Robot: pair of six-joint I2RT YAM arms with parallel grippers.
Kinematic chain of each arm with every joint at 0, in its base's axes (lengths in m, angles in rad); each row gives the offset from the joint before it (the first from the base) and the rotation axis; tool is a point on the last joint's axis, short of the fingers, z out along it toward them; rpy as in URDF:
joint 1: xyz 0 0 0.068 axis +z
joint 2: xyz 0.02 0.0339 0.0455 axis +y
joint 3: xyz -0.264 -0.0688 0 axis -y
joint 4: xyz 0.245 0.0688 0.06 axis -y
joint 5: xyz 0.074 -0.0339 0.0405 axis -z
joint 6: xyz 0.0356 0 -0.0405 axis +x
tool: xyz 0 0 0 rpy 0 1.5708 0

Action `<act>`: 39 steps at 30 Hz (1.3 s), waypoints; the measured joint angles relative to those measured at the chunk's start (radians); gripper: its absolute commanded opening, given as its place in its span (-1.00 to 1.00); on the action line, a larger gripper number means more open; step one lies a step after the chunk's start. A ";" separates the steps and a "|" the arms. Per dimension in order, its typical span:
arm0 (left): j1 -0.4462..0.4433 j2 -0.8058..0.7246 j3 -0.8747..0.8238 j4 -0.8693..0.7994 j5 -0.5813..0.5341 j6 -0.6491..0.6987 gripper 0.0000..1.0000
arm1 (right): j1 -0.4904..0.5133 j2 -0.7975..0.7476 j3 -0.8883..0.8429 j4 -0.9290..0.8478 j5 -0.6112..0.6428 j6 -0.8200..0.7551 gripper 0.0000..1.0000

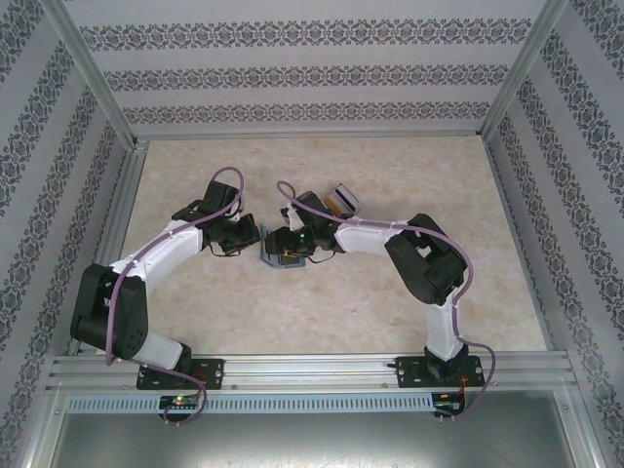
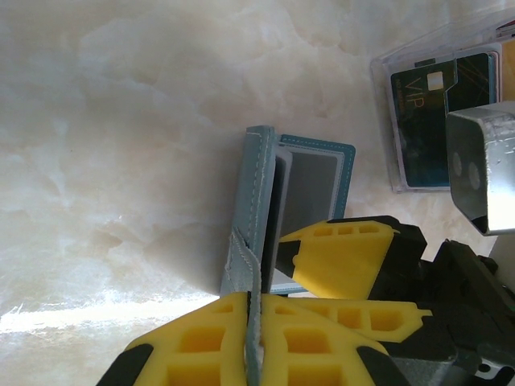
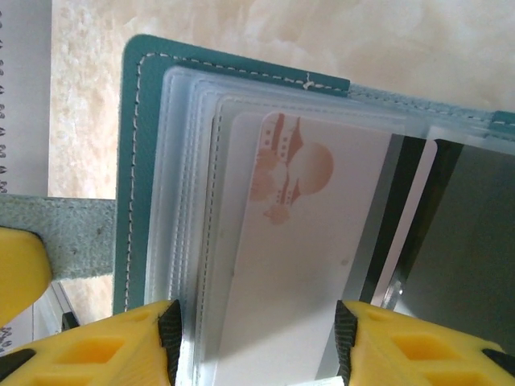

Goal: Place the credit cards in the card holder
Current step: Turn over the card slot in the card holder.

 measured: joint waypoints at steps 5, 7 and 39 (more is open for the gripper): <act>0.000 0.000 0.000 0.000 -0.003 0.000 -1.00 | -0.003 -0.007 -0.011 -0.002 0.018 -0.009 0.06; 0.000 0.000 0.000 0.000 -0.003 0.000 -1.00 | -0.010 -0.018 -0.021 -0.003 0.020 -0.014 0.06; 0.000 0.002 0.000 0.000 -0.003 0.000 -1.00 | 0.014 -0.063 0.048 -0.150 0.098 -0.103 0.10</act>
